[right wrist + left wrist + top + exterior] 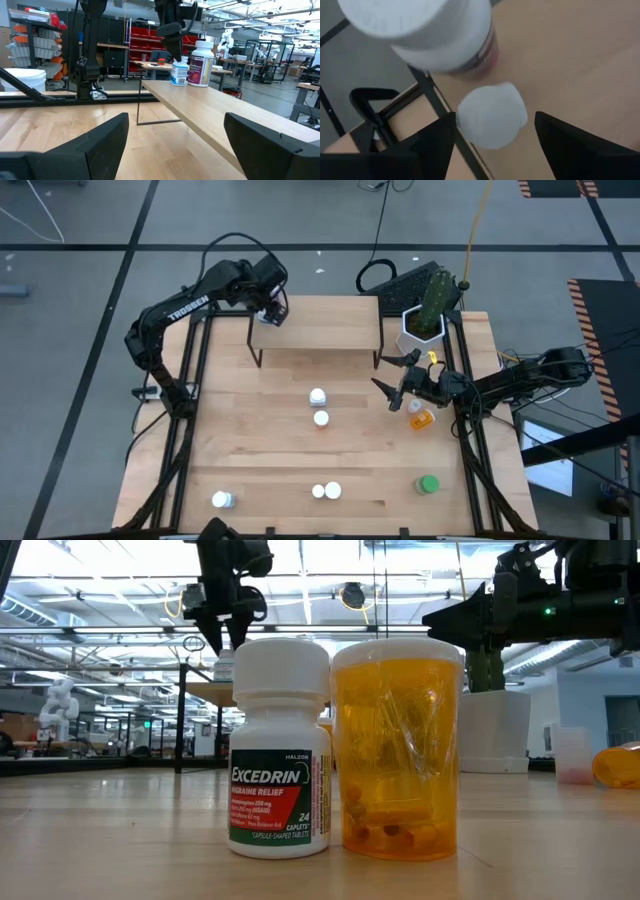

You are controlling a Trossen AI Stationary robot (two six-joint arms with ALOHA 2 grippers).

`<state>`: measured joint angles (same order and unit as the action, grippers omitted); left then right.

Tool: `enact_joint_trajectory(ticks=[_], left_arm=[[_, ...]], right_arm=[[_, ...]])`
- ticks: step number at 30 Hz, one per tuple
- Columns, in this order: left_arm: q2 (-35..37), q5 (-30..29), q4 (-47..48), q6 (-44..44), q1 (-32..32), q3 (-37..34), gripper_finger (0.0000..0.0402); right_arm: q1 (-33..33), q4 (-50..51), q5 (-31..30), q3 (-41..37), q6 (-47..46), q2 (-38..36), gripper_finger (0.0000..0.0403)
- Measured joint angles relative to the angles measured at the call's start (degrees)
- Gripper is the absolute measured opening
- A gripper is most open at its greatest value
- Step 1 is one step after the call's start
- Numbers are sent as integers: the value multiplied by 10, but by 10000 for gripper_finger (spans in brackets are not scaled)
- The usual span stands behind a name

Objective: Pick and place medicine bottles onto shelf by color
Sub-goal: Put the top white blue pill bottle on the shelf

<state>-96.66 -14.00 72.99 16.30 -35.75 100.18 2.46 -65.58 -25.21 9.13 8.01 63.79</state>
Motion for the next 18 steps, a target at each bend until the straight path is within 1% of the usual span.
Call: enact_joint_trajectory(ticks=[9, 13, 18], left_arm=[[0, 0, -28, 3, 0, 0, 229], [2, 0, -18, -1, -1, 0, 222], [22, -2, -7, -10, -3, -1, 220]], right_arm=[[0, 0, 0, 0, 0, 0, 325], [0, -1, 0, 0, 0, 0, 325], [0, -6, 0, 0, 0, 0, 325]])
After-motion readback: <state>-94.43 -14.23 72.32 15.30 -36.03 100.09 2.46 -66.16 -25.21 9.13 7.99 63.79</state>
